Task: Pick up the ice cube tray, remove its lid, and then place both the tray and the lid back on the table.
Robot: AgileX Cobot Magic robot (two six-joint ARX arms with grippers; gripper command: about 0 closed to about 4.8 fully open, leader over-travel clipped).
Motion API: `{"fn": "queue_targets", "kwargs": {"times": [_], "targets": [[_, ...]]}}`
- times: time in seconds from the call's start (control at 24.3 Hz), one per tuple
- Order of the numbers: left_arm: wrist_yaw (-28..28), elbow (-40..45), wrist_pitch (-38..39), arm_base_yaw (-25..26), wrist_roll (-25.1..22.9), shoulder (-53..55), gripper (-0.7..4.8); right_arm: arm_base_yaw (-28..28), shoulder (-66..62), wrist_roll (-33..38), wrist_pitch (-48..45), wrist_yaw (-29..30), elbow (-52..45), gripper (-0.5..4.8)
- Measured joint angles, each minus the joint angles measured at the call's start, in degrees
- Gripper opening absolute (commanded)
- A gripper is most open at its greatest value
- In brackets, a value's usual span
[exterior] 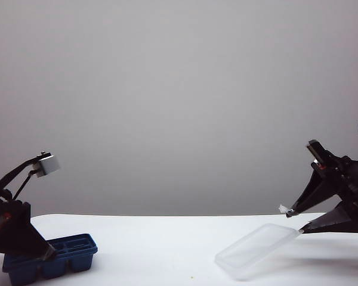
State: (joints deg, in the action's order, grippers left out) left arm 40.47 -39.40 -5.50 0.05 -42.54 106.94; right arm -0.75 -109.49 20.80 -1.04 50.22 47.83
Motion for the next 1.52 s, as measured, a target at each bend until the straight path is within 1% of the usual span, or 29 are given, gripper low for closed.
{"fn": "queue_targets", "kwargs": {"times": [0.08, 0.25, 0.33, 0.37, 0.49, 0.53, 0.62, 0.66, 0.7, 0.78, 0.86, 0.9, 0.94, 0.99, 1.03, 1.15, 1.19, 1.23, 1.27, 1.31, 1.36, 1.4, 1.52], "targets": [[-0.22, 0.00, 1.49, -0.04, 0.11, -2.27, 4.79, 0.02, 0.00, 0.02, -0.02, 0.61, 0.00, 1.49], [-1.70, -0.02, 1.64, -0.04, 0.50, -7.74, 4.79, 0.02, 0.04, 0.02, -0.39, 0.98, 0.09, 1.48], [-3.48, -0.04, 2.10, -0.04, 2.84, -10.84, 4.79, 0.02, 0.11, 0.07, -0.87, 0.98, 0.13, 1.47], [-3.96, -0.02, 2.93, -0.04, 5.01, -12.39, 4.79, 0.02, 0.11, 0.07, -0.83, 0.94, 0.13, 1.48], [-4.07, 0.00, 3.85, -0.04, 8.28, -15.61, 4.79, -0.07, 0.13, 0.07, -0.04, 0.68, 0.13, 1.49], [-4.17, 0.00, 3.85, -0.04, 9.11, -17.31, 4.79, -0.26, 0.28, 0.09, 0.79, 0.07, 0.13, 1.72], [-4.72, -0.02, 4.02, -0.04, 9.64, -20.33, 4.79, -0.94, 1.05, -0.33, 3.39, -2.51, 0.11, 2.80], [-4.76, -0.02, 4.42, -0.04, 9.79, -21.77, 4.79, -1.40, 1.55, -0.90, 4.61, -3.32, 0.13, 3.18], [-4.98, -0.02, 5.14, -0.04, 9.90, -23.80, 4.79, -1.99, 2.27, -1.33, 6.03, -4.63, 0.13, 3.19], [-5.92, -0.04, 5.62, -0.04, 10.05, -29.53, 4.79, -3.30, 4.76, -2.62, 10.86, -9.01, 0.11, 3.19], [-7.08, -0.04, 5.79, -0.04, 10.08, -32.44, 4.79, -3.65, 7.08, -4.07, 13.62, -11.19, 0.11, 3.19], [-7.93, -0.04, 5.79, -0.04, 10.84, -35.91, 4.79, -3.54, 9.33, -4.87, 15.30, -12.70, 0.13, 3.19], [-8.17, -0.04, 5.79, -0.04, 11.34, -37.16, 4.79, -3.06, 10.64, -5.27, 16.20, -14.14, 0.13, 3.19], [-8.63, -0.09, 5.79, -0.04, 12.24, -39.04, 4.79, -1.55, 12.70, -6.71, 17.64, -18.45, 0.24, 3.19], [-8.72, -0.09, 6.16, -0.04, 12.52, -39.71, 4.79, -0.57, 13.20, -7.30, 18.62, -20.74, 0.57, 3.22], [-8.79, -0.07, 6.62, -0.07, 12.66, -40.72, 4.79, 3.39, 13.05, -12.17, 24.44, -28.44, 2.67, 3.63], [-8.79, -0.07, 6.64, -0.07, 12.70, -40.76, 4.79, 4.98, 12.96, -13.86, 26.38, -30.95, 3.13, 3.93], [-8.83, -0.07, 6.69, -0.07, 12.72, -40.74, 4.79, 7.37, 12.98, -15.30, 28.30, -34.80, 3.39, 4.26], [-8.81, -0.07, 6.82, -0.07, 12.83, -40.74, 4.79, 9.44, 12.98, -16.35, 29.59, -37.83, 3.58, 4.42], [-8.72, -0.07, 7.02, -0.09, 13.79, -40.74, 4.79, 13.07, 12.96, -18.45, 30.99, -41.83, 4.04, 4.42], [-8.59, -0.07, 7.10, -0.09, 14.32, -40.74, 4.79, 14.71, 12.96, -19.43, 31.21, -44.00, 4.50, 4.42], [-8.59, -0.07, 7.08, -0.09, 15.17, -40.74, 4.79, 17.05, 12.96, -20.52, 31.04, -47.54, 5.62, 4.42], [-8.55, -0.07, 7.48, -0.09, 15.30, -40.76, 4.79, 18.75, 13.00, -21.16, 30.80, -50.16, 6.71, 4.42]]}}
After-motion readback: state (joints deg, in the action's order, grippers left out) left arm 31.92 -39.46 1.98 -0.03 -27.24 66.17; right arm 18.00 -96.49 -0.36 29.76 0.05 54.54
